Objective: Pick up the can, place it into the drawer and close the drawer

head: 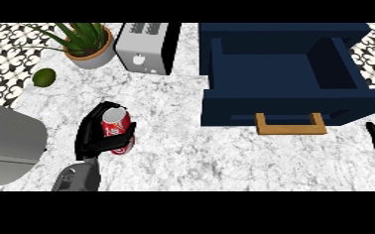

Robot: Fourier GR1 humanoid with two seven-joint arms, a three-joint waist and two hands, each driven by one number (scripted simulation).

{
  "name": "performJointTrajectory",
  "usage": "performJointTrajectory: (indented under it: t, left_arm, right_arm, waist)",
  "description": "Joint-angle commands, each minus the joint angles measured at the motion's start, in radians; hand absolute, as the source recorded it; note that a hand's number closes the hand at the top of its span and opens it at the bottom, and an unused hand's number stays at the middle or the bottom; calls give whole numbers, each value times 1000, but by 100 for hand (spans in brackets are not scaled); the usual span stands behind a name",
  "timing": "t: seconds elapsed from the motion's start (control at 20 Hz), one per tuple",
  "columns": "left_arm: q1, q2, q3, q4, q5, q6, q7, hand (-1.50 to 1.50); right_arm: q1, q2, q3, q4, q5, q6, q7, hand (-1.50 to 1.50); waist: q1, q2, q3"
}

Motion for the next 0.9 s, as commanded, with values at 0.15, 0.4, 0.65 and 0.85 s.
performJointTrajectory:
  t: [0.15,0.4,0.65,0.85]
  left_arm:
    - [-13,31,21,-85,40,-2,58,150]
    - [-12,47,-4,-164,37,-16,110,150]
    - [-91,54,-33,-194,25,-13,192,150]
    - [-156,-8,-109,-291,-42,84,277,150]
  right_arm:
    - [-61,5,45,32,48,-50,23,-150]
    - [5,5,-22,76,1,11,-88,-150]
    - [104,5,88,-75,7,-59,-24,-150]
    - [12,-33,-37,-40,-61,-16,23,-150]
  waist:
    - [3,1,0]
    - [1,0,0]
    - [-3,0,0]
    - [0,0,0]
